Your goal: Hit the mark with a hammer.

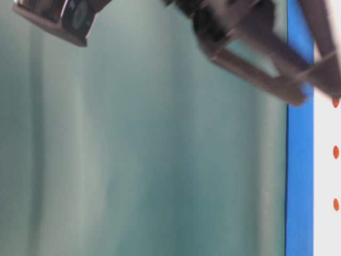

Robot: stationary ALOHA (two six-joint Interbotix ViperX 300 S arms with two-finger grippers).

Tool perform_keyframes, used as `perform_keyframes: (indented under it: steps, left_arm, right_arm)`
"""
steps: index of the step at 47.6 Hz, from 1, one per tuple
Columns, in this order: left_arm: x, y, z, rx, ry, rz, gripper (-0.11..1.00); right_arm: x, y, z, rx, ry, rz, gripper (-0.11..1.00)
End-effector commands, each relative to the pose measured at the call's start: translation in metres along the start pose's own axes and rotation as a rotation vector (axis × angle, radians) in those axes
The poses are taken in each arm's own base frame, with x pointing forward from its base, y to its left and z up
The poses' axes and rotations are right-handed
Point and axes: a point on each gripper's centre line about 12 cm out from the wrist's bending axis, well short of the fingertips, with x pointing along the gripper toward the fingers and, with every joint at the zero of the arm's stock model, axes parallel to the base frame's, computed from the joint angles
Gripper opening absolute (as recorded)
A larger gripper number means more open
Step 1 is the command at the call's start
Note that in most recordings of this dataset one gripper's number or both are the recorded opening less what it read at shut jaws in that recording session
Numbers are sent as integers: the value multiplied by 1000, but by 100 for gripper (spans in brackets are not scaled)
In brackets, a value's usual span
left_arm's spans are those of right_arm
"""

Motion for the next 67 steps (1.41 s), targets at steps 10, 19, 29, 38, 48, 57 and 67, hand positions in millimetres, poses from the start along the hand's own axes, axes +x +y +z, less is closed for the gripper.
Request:
perform_keyframes:
  steps: [10,19,29,38,48,57,67]
  left_arm:
    - [0,-1,4,7,-17,-3,83]
    - [-6,-1,8,7,-47,-5,83]
    - [-21,-2,15,8,-95,-10,83]
    - [-35,-2,16,16,-107,-11,82]
    - [-49,-2,14,74,-124,-9,82]
    - [-58,-2,10,145,-127,-6,82]
    - [-63,-5,5,162,-141,-32,82]
  right_arm:
    - [-25,-64,47,18,-105,-69,77]
    - [-53,-87,68,10,-173,-58,77]
    - [-96,-101,67,8,-250,-65,77]
    - [-135,-109,53,16,-319,-52,77]
    - [-159,-117,23,-12,-339,-43,76]
    - [-171,-123,-3,-38,-345,-35,76]
    - [-177,-130,-31,-41,-339,-37,76]
